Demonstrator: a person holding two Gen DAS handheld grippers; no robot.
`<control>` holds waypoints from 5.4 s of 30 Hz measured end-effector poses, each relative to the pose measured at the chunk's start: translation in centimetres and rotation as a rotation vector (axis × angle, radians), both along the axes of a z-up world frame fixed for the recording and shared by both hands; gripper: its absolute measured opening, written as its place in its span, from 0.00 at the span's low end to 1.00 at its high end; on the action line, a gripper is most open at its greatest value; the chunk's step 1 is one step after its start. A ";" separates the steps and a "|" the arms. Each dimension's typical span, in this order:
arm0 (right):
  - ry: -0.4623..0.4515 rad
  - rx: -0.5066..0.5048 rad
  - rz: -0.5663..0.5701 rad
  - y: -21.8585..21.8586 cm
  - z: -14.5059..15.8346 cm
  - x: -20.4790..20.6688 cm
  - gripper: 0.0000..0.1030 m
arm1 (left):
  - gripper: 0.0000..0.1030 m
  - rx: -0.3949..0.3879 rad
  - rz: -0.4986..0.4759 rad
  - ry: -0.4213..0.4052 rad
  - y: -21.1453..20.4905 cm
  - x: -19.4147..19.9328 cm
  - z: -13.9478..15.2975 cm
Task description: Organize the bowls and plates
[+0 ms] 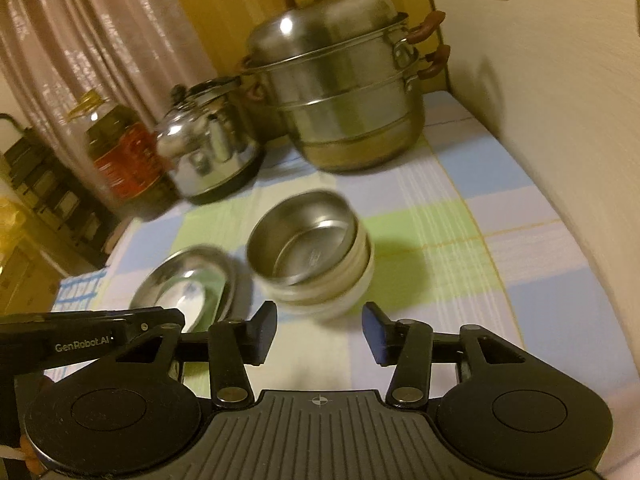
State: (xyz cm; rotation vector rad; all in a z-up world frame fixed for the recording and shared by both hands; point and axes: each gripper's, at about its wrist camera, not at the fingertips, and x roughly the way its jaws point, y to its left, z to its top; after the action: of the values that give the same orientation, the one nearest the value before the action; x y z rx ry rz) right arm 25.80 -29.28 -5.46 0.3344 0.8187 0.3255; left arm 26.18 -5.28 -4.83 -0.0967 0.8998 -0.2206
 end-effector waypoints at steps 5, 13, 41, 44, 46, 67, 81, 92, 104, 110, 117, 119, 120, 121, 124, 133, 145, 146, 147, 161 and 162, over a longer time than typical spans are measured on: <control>-0.002 0.006 0.040 0.2 0.2 -4.7 0.49 | 0.16 0.007 0.027 0.011 0.4 -5.4 -0.1; 0.017 -0.010 0.121 0.3 0.1 -11.4 0.50 | 0.16 0.009 0.091 0.042 0.8 -13.0 -0.5; 0.113 -0.076 0.189 2.1 -2.0 -17.5 0.50 | 0.16 0.052 0.140 0.117 2.5 -20.6 -1.5; 0.125 -0.076 0.182 2.7 -2.1 -17.4 0.50 | 0.17 0.050 0.132 0.126 3.2 -20.1 -1.7; 0.129 -0.077 0.180 3.1 -2.1 -17.3 0.50 | 0.17 0.049 0.125 0.128 3.5 -19.8 -1.8; 0.170 -0.102 0.080 6.4 -1.7 -16.9 0.50 | 0.16 0.034 0.004 0.136 6.2 -17.0 -2.3; 0.175 -0.097 0.015 7.9 -1.6 -16.2 0.50 | 0.16 0.044 -0.075 0.115 7.2 -15.0 -2.2; 0.193 -0.084 0.024 7.9 -1.8 -13.9 0.50 | 0.16 0.040 -0.063 0.104 6.4 -12.3 -2.4; 0.095 -0.110 0.029 2.6 -1.1 -3.2 0.50 | 0.16 0.002 0.060 0.040 2.9 -3.2 -1.9; 0.005 -0.090 0.063 0.1 -0.4 3.7 0.50 | 0.17 -0.014 0.122 -0.015 -0.5 2.8 -1.7; -0.056 -0.077 0.128 -0.3 -1.0 9.5 0.46 | 0.18 0.002 0.136 -0.023 -3.3 8.2 -1.9; -0.050 -0.068 0.145 -0.2 -1.6 10.8 0.35 | 0.18 0.011 0.140 -0.011 -3.7 9.2 -2.3; -0.046 -0.065 0.151 -0.1 -1.9 11.4 0.33 | 0.18 0.013 0.141 -0.006 -3.8 9.6 -2.5; -0.042 -0.062 0.156 0.0 -2.2 12.0 0.32 | 0.18 0.014 0.143 -0.003 -3.9 9.9 -2.6; -0.032 -0.046 0.164 -0.1 -2.8 13.2 0.26 | 0.18 0.023 0.144 0.009 -4.1 10.7 -3.1; 0.035 0.028 0.120 -1.6 -3.8 15.2 0.02 | 0.12 0.054 0.109 0.019 -5.0 11.9 -3.7; 0.077 0.048 0.111 -2.0 -3.9 15.8 0.02 | 0.09 0.081 0.099 0.038 -5.1 12.3 -4.3; 0.083 0.050 0.115 -1.9 -4.0 15.9 0.02 | 0.09 0.073 0.102 0.043 -5.0 12.3 -4.4; 0.086 0.056 0.113 -2.0 -4.0 16.0 0.02 | 0.09 0.064 0.105 0.048 -4.8 12.4 -4.4; 0.125 0.084 0.091 -3.0 -3.6 16.7 0.46 | 0.21 -0.026 0.146 0.093 -3.2 13.1 -4.7; 0.139 0.081 0.094 -2.9 -3.9 16.7 0.46 | 0.21 -0.030 0.147 0.102 -3.2 13.2 -4.9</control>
State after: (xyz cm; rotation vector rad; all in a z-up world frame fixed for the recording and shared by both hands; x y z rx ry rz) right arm 42.53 -32.13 -9.39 0.3980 0.9614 0.4272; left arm 39.39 -8.52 -9.73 -0.2025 0.9862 -0.0932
